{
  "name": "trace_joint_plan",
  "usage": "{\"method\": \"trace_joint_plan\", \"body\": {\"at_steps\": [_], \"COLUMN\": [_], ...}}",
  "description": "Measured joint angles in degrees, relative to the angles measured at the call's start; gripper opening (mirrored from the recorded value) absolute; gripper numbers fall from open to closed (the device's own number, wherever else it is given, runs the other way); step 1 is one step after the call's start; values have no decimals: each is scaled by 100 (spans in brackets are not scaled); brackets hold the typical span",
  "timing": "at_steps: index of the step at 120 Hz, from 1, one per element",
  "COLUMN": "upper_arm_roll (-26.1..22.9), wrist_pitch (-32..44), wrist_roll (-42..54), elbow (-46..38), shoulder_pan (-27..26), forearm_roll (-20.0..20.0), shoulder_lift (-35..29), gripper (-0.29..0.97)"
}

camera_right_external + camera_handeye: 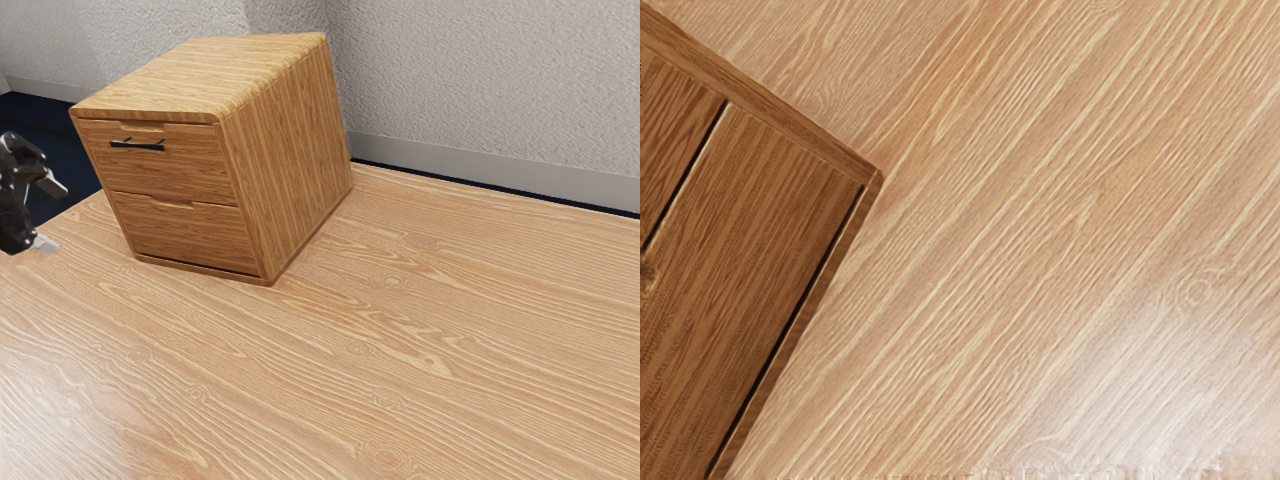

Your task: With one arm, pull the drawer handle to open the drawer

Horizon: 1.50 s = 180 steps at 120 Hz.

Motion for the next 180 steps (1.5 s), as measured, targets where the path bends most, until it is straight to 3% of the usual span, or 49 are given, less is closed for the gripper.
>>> {"method": "trace_joint_plan", "body": {"at_steps": [22,46,81,101,142,158,180], "upper_arm_roll": [107,260,1423,1755,2039,2266,2294], "wrist_pitch": [-402,-467,-460,-459,-428,-363,-183], "wrist_roll": [1014,1313,1331,1348,1379,1387,1403], "elbow": [274,593,1642,1966,2091,2368,2437], "shoulder_pan": [-65,-319,-1749,-2200,-2486,-2892,-2907], "forearm_roll": [475,289,322,363,456,591,719], "shoulder_lift": [126,217,612,636,651,661,659], "gripper": [68,68,68,68,68,68,68]}}
